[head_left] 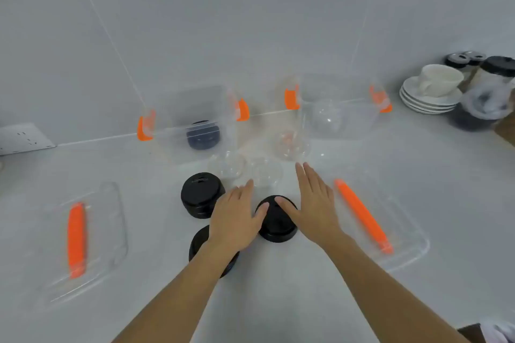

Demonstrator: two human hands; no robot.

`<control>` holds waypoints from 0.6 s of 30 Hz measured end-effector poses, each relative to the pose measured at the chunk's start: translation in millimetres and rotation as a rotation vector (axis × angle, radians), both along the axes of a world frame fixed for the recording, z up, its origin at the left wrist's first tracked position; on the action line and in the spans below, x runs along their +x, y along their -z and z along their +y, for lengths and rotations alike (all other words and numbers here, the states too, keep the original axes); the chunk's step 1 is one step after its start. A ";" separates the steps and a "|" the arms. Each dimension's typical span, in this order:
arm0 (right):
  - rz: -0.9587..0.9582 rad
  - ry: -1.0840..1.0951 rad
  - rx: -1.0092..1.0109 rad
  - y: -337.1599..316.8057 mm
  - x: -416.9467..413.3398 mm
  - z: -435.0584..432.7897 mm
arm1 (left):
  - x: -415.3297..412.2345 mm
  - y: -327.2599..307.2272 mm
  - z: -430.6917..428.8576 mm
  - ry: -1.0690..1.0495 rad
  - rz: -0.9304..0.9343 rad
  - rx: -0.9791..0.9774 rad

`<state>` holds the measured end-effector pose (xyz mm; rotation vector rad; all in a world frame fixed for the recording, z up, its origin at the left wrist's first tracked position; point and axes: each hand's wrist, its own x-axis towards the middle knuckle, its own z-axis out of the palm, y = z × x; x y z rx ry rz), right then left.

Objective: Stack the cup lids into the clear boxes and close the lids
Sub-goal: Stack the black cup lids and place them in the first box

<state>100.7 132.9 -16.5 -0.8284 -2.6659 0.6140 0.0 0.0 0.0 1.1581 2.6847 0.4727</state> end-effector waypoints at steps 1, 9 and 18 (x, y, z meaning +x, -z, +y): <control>-0.041 0.026 -0.079 4.9 -0.6 -0.4 | 0.4 2.3 2.4 0.007 -0.046 -0.018; -0.247 0.147 -0.330 24.7 -2.7 -9.3 | 5.1 8.7 19.2 -0.119 -0.441 -0.062; -0.184 0.239 -0.462 14.5 -2.5 -19.5 | 6.3 15.2 28.1 -0.210 -0.672 0.069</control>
